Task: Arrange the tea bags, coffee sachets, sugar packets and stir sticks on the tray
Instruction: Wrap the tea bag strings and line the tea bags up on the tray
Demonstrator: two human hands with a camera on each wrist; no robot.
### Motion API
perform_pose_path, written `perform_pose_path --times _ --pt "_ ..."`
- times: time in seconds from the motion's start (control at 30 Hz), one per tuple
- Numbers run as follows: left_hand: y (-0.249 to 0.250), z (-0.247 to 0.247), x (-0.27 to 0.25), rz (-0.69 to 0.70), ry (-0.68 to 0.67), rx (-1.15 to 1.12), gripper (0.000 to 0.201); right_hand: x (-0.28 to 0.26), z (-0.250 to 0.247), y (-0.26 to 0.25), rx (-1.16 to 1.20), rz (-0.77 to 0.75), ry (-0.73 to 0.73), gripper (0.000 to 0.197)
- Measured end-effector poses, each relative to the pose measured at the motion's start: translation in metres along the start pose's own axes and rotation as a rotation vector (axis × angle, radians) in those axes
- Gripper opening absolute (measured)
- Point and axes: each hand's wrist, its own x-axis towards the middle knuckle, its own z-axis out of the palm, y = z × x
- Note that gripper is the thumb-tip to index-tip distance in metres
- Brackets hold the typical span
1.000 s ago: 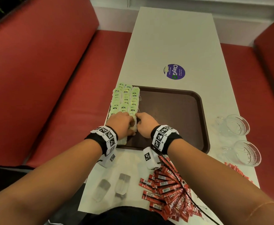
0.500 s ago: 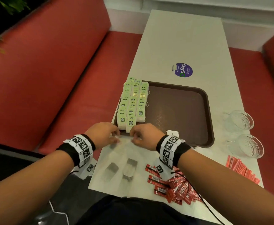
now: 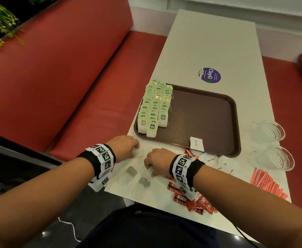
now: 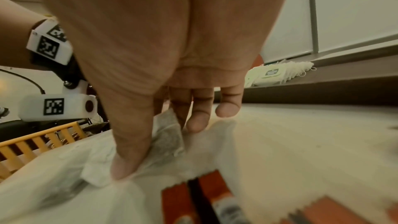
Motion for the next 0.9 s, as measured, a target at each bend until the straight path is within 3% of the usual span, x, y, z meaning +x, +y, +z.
perform_pose_path --times 0.17,0.4,0.47,0.53,0.6,0.73,0.9 --pt "-0.003 -0.005 0.001 0.047 0.036 -0.014 0.022 -0.009 -0.004 0.01 0.124 0.09 0.031 0.031" --pt "-0.002 -0.029 0.001 0.063 0.191 -0.302 0.014 -0.033 -0.024 0.031 0.365 0.2 0.183 0.029" --pt "0.005 -0.036 0.002 0.099 0.222 -0.364 0.015 -0.039 -0.028 0.034 0.488 0.229 0.227 0.021" --pt "0.011 -0.041 0.005 0.129 0.227 -0.442 0.009 -0.044 -0.034 0.035 0.607 0.233 0.307 0.016" --pt "0.017 -0.047 0.008 0.145 0.22 -0.506 0.023 -0.048 -0.041 0.035 0.663 0.237 0.407 0.018" --pt "0.037 -0.06 0.011 0.232 0.167 -0.612 0.021 -0.047 -0.052 0.041 0.739 0.159 0.596 0.034" --pt "0.04 -0.063 0.018 0.219 0.167 -0.691 0.019 -0.045 -0.058 0.049 0.862 0.1 0.69 0.015"
